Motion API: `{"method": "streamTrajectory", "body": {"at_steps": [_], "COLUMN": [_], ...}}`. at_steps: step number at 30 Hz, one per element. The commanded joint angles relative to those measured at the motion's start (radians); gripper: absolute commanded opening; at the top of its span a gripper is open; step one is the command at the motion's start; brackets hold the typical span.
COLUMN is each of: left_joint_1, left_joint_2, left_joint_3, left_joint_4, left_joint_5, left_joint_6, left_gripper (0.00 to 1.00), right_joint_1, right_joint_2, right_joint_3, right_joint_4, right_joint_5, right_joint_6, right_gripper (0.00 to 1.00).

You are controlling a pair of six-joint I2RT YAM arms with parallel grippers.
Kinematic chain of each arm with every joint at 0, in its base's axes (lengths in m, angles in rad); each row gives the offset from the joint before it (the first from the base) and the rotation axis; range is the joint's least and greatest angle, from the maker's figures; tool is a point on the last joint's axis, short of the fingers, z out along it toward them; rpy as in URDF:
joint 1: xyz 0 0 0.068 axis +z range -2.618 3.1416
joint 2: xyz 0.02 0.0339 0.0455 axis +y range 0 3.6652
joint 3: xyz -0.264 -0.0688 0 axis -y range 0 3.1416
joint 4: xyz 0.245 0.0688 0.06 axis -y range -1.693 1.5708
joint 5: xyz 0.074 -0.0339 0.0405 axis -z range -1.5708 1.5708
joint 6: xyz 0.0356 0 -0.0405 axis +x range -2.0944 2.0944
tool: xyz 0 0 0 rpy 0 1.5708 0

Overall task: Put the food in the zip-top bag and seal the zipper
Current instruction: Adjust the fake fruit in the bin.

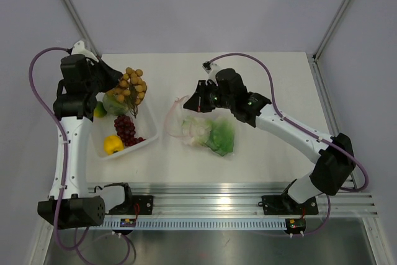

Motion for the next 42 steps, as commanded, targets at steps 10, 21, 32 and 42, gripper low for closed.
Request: {"method": "streamTrajectory", "body": {"at_steps": [10, 21, 32, 42], "left_joint_1": [0.000, 0.011, -0.202, -0.225], "left_joint_2": [0.001, 0.202, -0.090, -0.142], "left_joint_3": [-0.150, -0.029, -0.358, -0.566], "left_joint_4": [0.011, -0.119, -0.140, -0.082], "left_joint_5": [-0.149, -0.213, -0.400, -0.344], "left_joint_6": [-0.041, 0.015, 0.020, -0.113], "left_gripper": [0.00, 0.99, 0.56, 0.45], "right_joint_1": [0.020, 0.018, 0.018, 0.018], "right_joint_2": [-0.031, -0.056, -0.028, -0.054], "right_joint_3": [-0.021, -0.047, -0.046, -0.064], "right_joint_4": [0.082, 0.068, 0.094, 0.090], "right_joint_5": [-0.017, -0.010, -0.046, -0.036], "right_joint_6": [0.056, 0.037, 0.039, 0.048], "right_gripper": [0.00, 0.00, 0.00, 0.00]}}
